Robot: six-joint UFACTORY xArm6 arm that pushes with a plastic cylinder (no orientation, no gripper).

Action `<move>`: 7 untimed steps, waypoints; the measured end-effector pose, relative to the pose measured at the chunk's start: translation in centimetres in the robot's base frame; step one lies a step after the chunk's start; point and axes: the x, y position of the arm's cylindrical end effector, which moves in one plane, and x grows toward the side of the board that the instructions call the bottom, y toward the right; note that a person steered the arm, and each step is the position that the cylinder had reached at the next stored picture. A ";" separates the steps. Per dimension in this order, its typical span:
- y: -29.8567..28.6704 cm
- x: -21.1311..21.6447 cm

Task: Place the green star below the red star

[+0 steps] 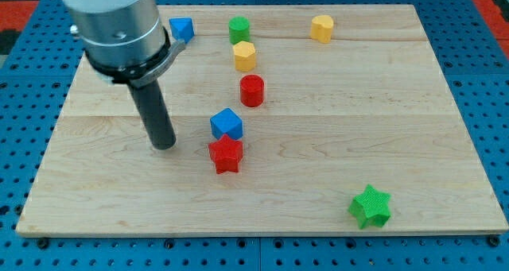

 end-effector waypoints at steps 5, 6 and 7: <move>7.2 -1.1; 3.1 -0.3; 3.9 2.5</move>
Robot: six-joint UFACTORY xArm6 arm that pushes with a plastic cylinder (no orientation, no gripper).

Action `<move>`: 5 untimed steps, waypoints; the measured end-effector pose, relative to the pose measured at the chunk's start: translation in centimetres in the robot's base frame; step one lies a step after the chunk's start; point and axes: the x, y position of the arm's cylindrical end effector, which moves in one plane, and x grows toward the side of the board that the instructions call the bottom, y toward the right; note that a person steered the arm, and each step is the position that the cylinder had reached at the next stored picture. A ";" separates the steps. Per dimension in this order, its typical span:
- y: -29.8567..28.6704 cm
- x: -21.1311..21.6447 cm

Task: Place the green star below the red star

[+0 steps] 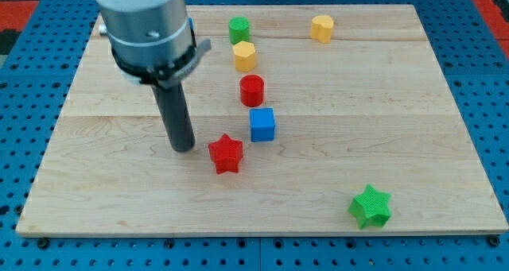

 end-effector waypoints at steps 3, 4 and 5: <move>12.1 10.6; 20.7 10.7; 17.0 10.7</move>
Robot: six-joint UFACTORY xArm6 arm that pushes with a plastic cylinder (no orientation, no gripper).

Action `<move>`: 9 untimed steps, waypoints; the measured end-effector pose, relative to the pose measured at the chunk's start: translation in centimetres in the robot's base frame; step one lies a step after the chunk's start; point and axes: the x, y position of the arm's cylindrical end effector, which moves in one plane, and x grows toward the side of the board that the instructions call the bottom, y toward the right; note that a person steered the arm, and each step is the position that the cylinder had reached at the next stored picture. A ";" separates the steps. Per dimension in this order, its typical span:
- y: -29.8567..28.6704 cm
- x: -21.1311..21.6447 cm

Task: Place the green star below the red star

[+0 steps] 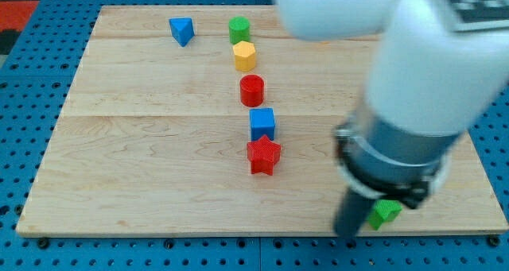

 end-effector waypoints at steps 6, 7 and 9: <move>9.5 -6.1; 5.6 -6.5; -3.0 -3.7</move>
